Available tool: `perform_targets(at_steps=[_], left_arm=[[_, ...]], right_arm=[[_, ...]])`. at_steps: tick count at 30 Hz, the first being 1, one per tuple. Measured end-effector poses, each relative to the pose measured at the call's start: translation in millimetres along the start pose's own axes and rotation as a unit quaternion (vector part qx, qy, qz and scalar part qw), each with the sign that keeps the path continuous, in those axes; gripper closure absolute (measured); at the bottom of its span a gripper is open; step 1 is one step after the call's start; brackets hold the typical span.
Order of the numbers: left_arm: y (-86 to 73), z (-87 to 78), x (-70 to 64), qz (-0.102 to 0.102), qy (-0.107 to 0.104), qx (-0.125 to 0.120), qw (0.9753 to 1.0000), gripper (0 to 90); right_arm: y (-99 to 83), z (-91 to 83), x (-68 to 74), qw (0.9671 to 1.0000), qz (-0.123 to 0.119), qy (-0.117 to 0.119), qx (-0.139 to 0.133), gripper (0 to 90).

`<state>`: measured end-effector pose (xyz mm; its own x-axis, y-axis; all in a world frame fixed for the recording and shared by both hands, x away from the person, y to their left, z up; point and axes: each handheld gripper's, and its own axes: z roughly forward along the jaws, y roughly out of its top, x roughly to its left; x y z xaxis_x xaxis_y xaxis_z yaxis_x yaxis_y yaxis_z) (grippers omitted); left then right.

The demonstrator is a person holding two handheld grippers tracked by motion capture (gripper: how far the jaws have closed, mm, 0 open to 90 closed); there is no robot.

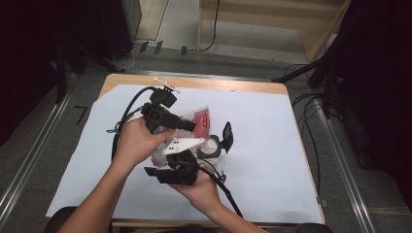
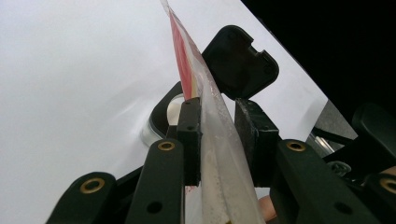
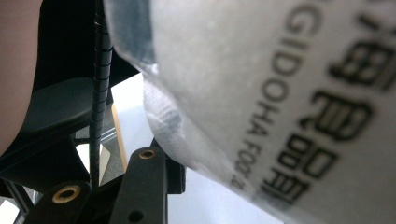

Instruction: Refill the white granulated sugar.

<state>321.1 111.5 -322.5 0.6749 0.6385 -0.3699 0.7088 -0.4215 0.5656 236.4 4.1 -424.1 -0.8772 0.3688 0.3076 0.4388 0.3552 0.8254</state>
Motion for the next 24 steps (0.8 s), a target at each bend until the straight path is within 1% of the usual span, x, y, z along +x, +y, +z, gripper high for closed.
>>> perform_targets(at_steps=[3, 5, 11, 14, 24], left_arm=[[0.5, 0.3, -0.4, 0.000, -0.001, 0.000, 1.0000, 73.5], [0.8, 0.7, -0.4, -0.006, -0.002, -0.001, 1.0000, 73.5], [1.3, 0.1, -1.5, 0.000, 0.001, 0.002, 1.0000, 73.4], [1.2, -0.2, -2.9, -0.001, 0.000, 0.001, 1.0000, 73.4], [0.9, -1.0, -4.0, 0.003, 0.002, 0.004, 1.0000, 73.6]], right_arm=[[-0.1, 0.1, 0.3, 1.0000, -0.002, -0.002, 0.000, 63.8], [-0.1, 0.0, 0.3, 1.0000, -0.003, -0.002, -0.001, 63.9], [-0.1, -0.4, 0.7, 1.0000, -0.004, -0.002, -0.002, 63.9], [0.0, -0.5, 1.4, 1.0000, -0.003, 0.000, -0.003, 63.9], [-0.5, -0.3, 2.5, 1.0000, -0.007, 0.000, -0.004, 64.0]])
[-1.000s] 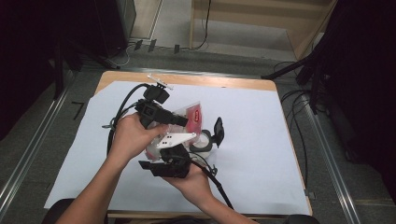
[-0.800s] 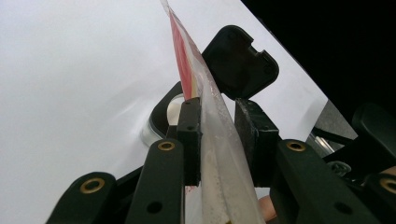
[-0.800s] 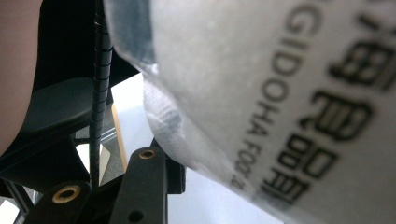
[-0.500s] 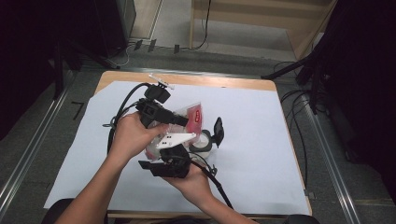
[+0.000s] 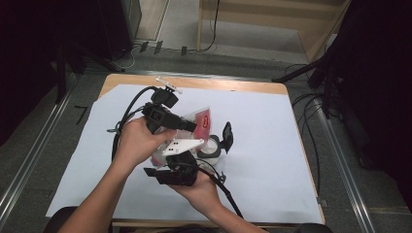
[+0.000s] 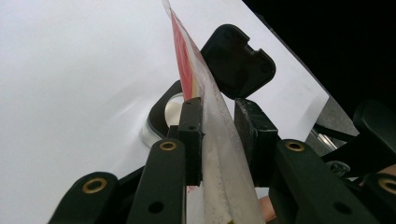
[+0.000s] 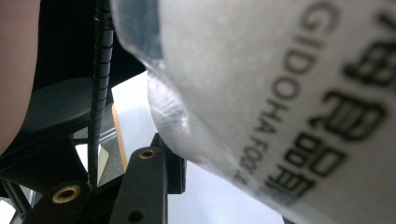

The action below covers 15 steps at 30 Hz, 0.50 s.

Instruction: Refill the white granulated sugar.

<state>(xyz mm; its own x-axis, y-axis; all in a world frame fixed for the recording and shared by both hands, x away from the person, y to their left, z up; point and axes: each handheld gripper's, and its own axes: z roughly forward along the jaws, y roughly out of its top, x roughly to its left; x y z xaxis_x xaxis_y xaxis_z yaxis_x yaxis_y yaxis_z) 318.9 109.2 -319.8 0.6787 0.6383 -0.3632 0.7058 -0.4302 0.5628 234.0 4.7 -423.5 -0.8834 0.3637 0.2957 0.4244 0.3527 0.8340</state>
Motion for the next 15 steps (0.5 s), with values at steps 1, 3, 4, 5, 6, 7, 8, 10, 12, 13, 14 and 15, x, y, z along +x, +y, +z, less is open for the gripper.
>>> perform_targets(at_steps=[1, 3, 4, 5, 6, 7, 8, 10, 12, 13, 14, 15], left_arm=[[-0.2, 0.1, 0.1, -0.001, 0.000, -0.001, 1.0000, 73.6], [-0.4, 0.1, 0.4, -0.002, 0.000, -0.002, 1.0000, 73.6], [-0.5, 0.1, 0.7, -0.001, -0.001, -0.002, 1.0000, 73.6], [-0.6, 0.1, 0.8, -0.003, -0.001, -0.002, 1.0000, 73.6], [-0.6, 0.3, 0.9, -0.003, -0.001, -0.003, 1.0000, 73.6], [-0.6, 0.7, 0.7, -0.007, -0.002, -0.005, 1.0000, 73.6], [-0.5, 0.6, 1.1, -0.007, -0.002, -0.004, 1.0000, 73.5], [-0.7, 0.5, 2.3, -0.006, -0.004, -0.004, 1.0000, 73.6], [-1.0, -0.1, 4.1, -0.003, -0.003, -0.003, 1.0000, 73.6], [-1.3, 0.2, 4.1, -0.009, -0.003, -0.006, 0.9999, 73.7], [-1.3, 0.2, 4.3, -0.009, -0.003, -0.006, 0.9999, 74.0], [-1.4, 0.2, 4.2, -0.009, -0.002, -0.007, 0.9999, 74.1]], right_arm=[[-0.1, 0.0, 0.0, 1.0000, -0.001, 0.000, 0.000, 63.9], [-0.1, 0.1, -0.2, 1.0000, -0.002, -0.002, 0.001, 63.9], [-0.1, 0.1, -0.2, 1.0000, -0.004, -0.002, 0.001, 63.9], [-0.2, 0.0, -0.3, 1.0000, -0.005, -0.002, 0.002, 63.9], [-0.1, 0.0, -0.3, 1.0000, -0.006, -0.002, 0.003, 63.9], [-0.1, -0.1, -0.4, 1.0000, -0.006, -0.002, 0.003, 63.9], [-0.1, -0.1, -0.5, 1.0000, -0.006, -0.002, 0.003, 63.9], [-0.1, 0.0, -0.7, 1.0000, -0.007, -0.002, 0.003, 63.9], [0.0, 0.0, -1.0, 0.9999, -0.010, -0.003, 0.004, 63.9], [0.0, -0.1, -0.8, 0.9999, -0.012, -0.004, 0.004, 63.9], [0.0, 0.0, -0.9, 0.9999, -0.014, -0.004, 0.004, 63.9], [-0.1, 0.0, -1.0, 0.9999, -0.015, -0.004, 0.004, 63.9]])
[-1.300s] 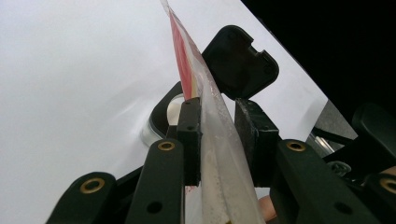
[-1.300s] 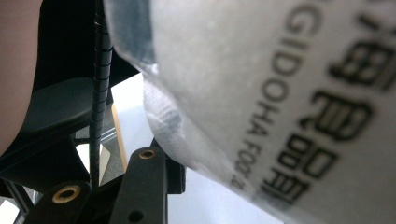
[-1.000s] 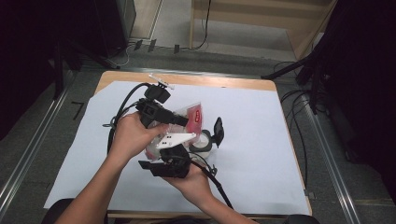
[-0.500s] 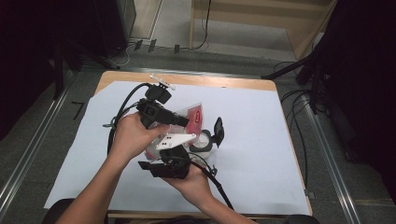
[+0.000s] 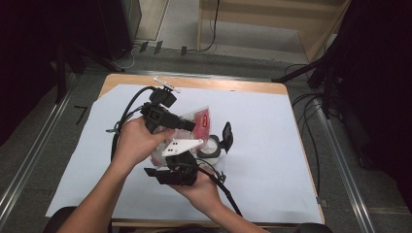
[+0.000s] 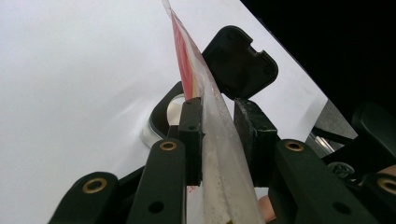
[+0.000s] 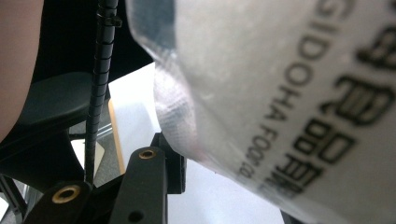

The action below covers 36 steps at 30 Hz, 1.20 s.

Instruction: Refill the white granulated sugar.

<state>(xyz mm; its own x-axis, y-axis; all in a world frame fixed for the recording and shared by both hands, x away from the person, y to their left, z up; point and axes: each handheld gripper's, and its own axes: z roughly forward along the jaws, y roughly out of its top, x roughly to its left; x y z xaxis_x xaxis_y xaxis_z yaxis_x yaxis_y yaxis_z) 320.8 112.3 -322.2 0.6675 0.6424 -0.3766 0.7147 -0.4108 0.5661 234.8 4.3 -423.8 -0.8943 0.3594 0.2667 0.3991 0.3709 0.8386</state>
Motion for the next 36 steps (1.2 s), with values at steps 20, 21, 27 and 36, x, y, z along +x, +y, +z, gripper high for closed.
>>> perform_targets(at_steps=[20, 21, 27, 36], left_arm=[[1.0, -2.0, -3.9, 0.007, 0.005, 0.001, 1.0000, 73.7], [0.9, -1.9, -3.8, 0.007, 0.004, 0.001, 1.0000, 73.7], [0.7, -0.9, -4.7, 0.004, 0.007, 0.000, 1.0000, 73.7], [0.5, -1.1, -5.5, 0.005, 0.005, 0.001, 1.0000, 73.5]], right_arm=[[0.3, -0.7, 1.7, 1.0000, 0.004, -0.001, -0.007, 63.9], [0.3, -0.6, 1.9, 1.0000, 0.004, -0.001, -0.008, 63.9], [0.0, 0.2, 1.7, 1.0000, 0.007, 0.001, -0.006, 63.8], [-0.1, 0.3, 2.7, 0.9999, 0.009, 0.001, -0.006, 63.7]])
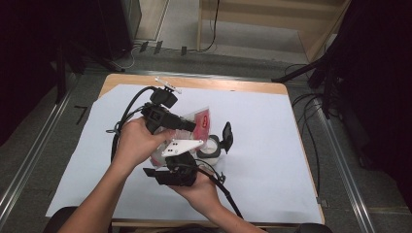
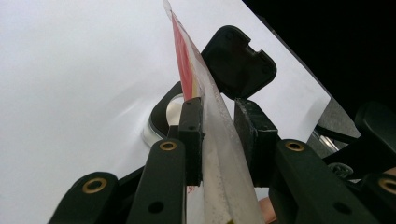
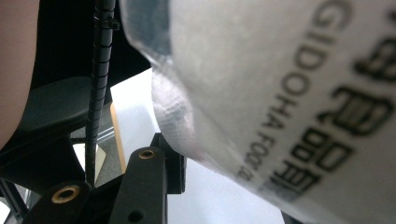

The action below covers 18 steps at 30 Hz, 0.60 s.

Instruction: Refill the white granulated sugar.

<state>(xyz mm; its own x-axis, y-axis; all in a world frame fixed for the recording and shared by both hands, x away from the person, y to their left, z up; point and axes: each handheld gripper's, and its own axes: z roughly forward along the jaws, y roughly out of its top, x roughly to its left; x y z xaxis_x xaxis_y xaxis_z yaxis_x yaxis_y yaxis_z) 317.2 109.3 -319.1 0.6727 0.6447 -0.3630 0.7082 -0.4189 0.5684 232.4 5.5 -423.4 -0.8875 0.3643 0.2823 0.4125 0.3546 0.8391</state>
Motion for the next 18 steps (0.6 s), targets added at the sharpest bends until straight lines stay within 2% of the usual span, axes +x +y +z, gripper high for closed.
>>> perform_targets(at_steps=[7, 18], left_arm=[[0.0, -0.4, -2.2, 0.011, 0.004, 0.004, 0.9999, 73.4], [0.1, -0.3, 0.0, 0.007, 0.003, 0.001, 1.0000, 73.3]], right_arm=[[-1.0, 0.6, 1.6, 1.0000, 0.000, -0.003, -0.005, 63.8], [-0.9, 0.7, 0.9, 1.0000, -0.001, -0.002, -0.004, 63.7]])
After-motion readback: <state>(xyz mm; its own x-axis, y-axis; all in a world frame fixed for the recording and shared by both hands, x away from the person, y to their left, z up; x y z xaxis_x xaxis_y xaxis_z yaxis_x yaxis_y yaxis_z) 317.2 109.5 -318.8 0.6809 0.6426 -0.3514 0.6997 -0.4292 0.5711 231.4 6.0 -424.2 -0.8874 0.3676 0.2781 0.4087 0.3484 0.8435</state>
